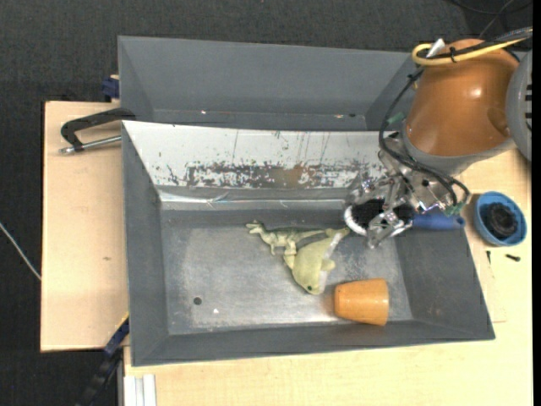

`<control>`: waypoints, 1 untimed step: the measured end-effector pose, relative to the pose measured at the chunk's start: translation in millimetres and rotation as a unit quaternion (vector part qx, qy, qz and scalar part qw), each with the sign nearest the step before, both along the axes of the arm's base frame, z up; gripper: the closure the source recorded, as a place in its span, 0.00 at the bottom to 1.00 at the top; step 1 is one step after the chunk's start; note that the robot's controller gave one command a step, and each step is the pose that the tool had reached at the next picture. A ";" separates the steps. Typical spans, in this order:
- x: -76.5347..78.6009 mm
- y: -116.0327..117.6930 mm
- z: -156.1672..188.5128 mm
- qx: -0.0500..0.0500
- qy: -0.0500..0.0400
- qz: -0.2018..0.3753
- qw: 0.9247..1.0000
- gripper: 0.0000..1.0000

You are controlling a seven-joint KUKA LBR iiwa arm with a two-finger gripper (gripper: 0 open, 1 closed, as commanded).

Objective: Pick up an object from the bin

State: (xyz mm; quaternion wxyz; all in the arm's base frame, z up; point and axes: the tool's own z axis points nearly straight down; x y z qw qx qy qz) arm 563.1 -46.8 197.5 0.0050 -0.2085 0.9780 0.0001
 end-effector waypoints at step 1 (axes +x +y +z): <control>31.5 -4.7 41.2 -0.003 0.000 0.230 0.973 1.00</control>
Offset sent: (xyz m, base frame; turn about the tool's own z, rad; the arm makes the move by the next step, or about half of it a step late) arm 0.0296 -0.0055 0.0394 -0.4648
